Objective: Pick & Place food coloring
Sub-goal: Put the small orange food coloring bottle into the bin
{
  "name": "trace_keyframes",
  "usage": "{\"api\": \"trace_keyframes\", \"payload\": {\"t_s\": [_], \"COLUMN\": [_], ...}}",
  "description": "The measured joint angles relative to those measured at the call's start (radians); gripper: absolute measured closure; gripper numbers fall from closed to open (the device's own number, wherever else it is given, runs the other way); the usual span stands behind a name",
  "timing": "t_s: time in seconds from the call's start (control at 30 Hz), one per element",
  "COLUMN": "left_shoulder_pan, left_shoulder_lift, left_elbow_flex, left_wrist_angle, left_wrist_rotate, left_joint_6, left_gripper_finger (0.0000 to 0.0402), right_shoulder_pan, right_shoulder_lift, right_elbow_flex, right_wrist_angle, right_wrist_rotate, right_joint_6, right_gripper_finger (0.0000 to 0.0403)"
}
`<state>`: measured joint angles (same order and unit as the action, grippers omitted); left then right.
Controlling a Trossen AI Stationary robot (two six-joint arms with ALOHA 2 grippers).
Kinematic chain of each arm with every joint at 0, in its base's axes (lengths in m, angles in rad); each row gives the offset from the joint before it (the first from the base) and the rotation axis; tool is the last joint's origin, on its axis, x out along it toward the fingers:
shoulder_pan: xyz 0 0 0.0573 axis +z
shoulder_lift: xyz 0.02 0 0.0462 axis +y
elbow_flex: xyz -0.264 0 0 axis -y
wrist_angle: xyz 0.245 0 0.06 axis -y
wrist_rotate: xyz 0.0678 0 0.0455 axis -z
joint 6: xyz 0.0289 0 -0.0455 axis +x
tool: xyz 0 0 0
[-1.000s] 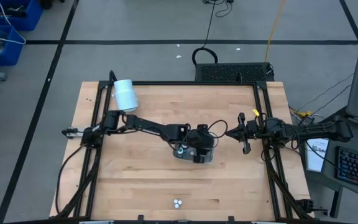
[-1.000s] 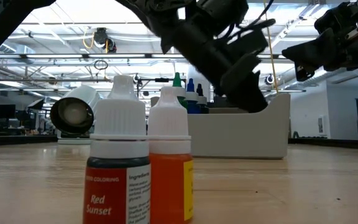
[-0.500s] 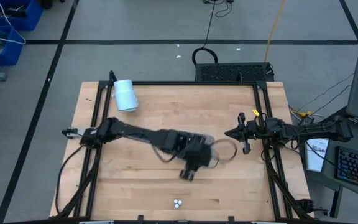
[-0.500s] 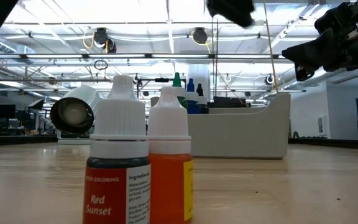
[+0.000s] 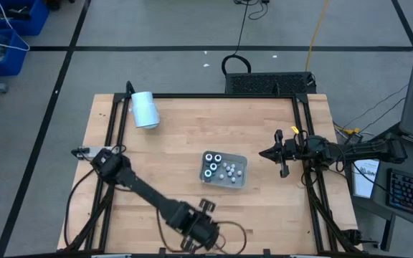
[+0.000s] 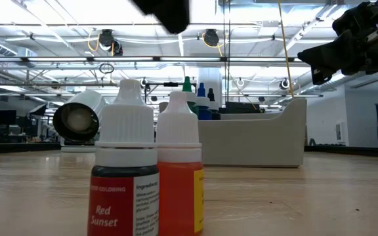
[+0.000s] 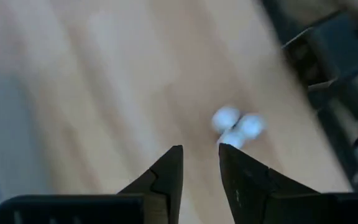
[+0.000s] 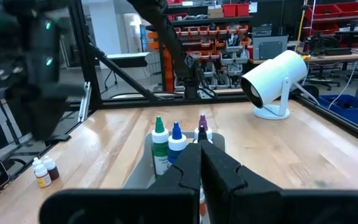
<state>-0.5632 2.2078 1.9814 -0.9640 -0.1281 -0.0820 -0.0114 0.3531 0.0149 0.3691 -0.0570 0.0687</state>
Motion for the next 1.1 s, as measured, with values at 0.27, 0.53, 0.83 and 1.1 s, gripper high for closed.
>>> {"api": "trace_keyframes", "payload": {"t_s": [0.27, 0.53, 0.83, 1.1], "left_shoulder_pan": [-0.007, -0.01, -0.035, -0.008], "left_shoulder_lift": [-0.002, -0.002, -0.001, -0.001], "left_elbow_flex": [-0.121, -0.134, -0.135, -0.135], "left_wrist_angle": [0.356, 0.284, 0.263, 0.267], "left_wrist_rotate": [0.1, 0.083, 0.083, 0.049], "left_joint_6": [-0.195, -0.319, -0.273, -0.374], "left_gripper_finger": [0.0293, 0.0293, 0.0267, 0.0207], "right_shoulder_pan": [0.0, 0.0, 0.0, 0.0], "right_shoulder_lift": [0.0, 0.0, 0.0, 0.0], "right_elbow_flex": [0.0, 0.0, 0.0, 0.0], "right_wrist_angle": [0.001, 0.001, 0.0, 0.0], "right_wrist_rotate": [0.0, 0.0, 0.0, 0.0], "right_joint_6": [0.024, 0.024, 0.017, 0.023], "right_gripper_finger": [0.0403, 0.0403, 0.0403, 0.0403]}}
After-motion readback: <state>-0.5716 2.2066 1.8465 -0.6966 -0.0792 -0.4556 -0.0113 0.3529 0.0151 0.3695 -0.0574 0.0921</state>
